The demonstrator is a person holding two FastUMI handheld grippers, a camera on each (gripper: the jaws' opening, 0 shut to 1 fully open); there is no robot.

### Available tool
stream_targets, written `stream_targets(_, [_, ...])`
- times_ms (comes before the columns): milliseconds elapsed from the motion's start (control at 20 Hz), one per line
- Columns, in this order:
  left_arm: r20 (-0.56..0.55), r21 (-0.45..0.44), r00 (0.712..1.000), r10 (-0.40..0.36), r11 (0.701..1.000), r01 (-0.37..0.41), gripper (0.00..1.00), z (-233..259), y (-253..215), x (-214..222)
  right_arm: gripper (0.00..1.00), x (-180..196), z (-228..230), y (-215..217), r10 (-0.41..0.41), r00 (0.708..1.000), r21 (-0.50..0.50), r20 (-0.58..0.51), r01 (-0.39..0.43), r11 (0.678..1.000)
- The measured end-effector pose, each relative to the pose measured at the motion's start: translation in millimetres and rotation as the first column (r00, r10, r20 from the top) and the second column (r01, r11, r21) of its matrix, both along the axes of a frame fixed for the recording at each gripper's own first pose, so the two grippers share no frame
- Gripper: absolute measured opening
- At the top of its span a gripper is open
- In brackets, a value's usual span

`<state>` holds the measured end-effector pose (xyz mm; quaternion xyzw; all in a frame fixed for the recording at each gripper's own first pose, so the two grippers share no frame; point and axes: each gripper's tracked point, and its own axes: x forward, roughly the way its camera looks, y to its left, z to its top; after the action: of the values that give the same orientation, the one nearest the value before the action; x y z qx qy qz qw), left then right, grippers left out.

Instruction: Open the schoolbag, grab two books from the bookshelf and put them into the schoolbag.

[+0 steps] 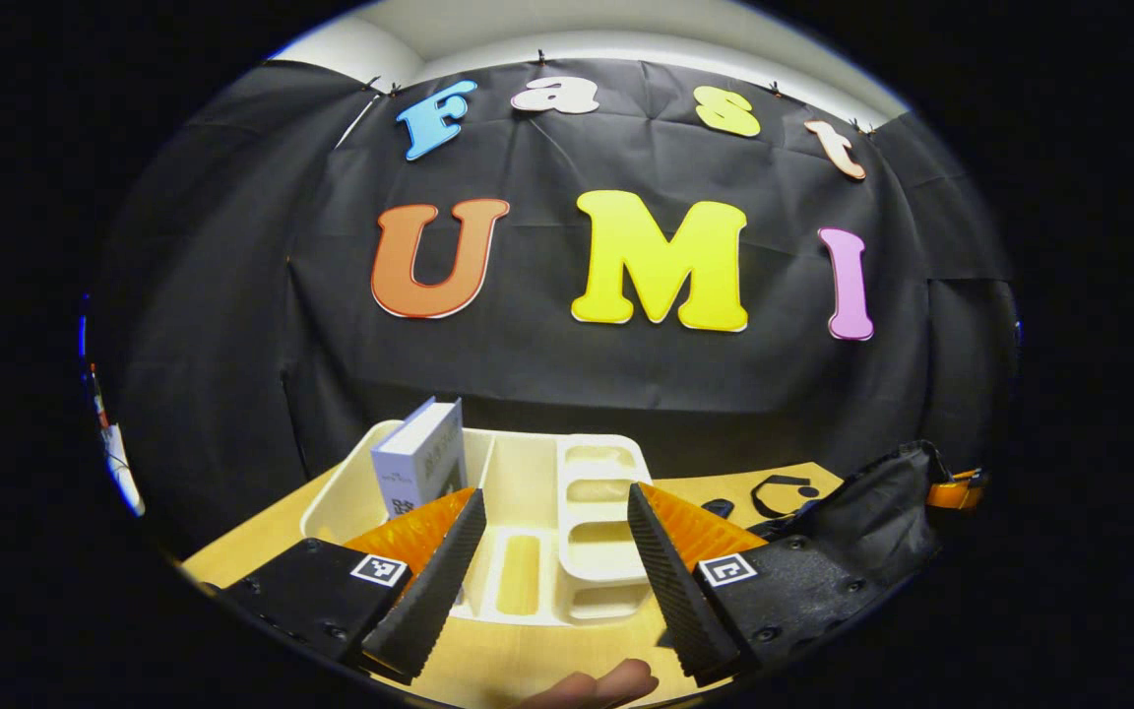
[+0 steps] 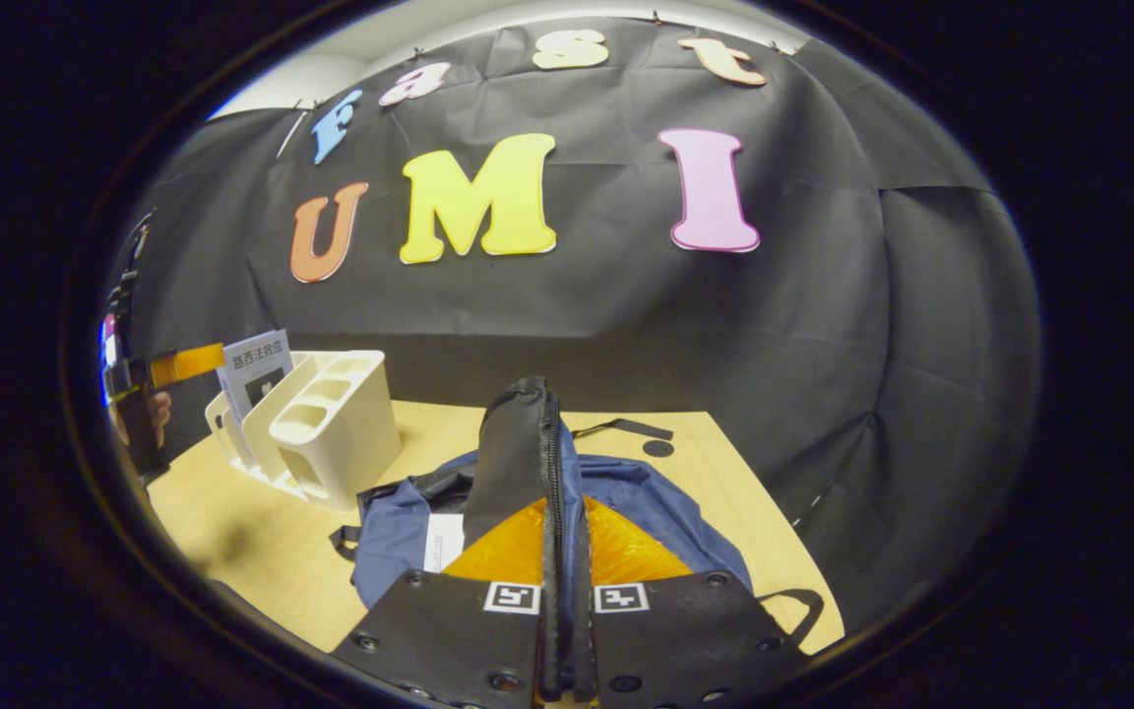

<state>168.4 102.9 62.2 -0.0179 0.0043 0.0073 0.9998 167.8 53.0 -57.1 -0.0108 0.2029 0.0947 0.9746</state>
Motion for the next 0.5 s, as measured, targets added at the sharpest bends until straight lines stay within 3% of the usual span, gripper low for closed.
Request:
stream_targets(150, [0.035,0.052,0.998,0.053,0.997,-0.055,0.92,27,33,9,0.05,-1,1,0,-0.002,1.0,-0.001,0.003,0.002,1.0])
stream_targets(250, [0.054,0.062,0.997,0.049,0.997,-0.053,0.91,46,42,20,0.05,-3,1,0,0.0,1.0,-0.001,0.002,0.0,1.0])
stream_targets(500, [-0.024,0.04,0.997,0.071,0.997,-0.07,0.91,58,71,59,0.05,-9,1,3,0.013,1.0,0.003,0.001,-0.013,1.0])
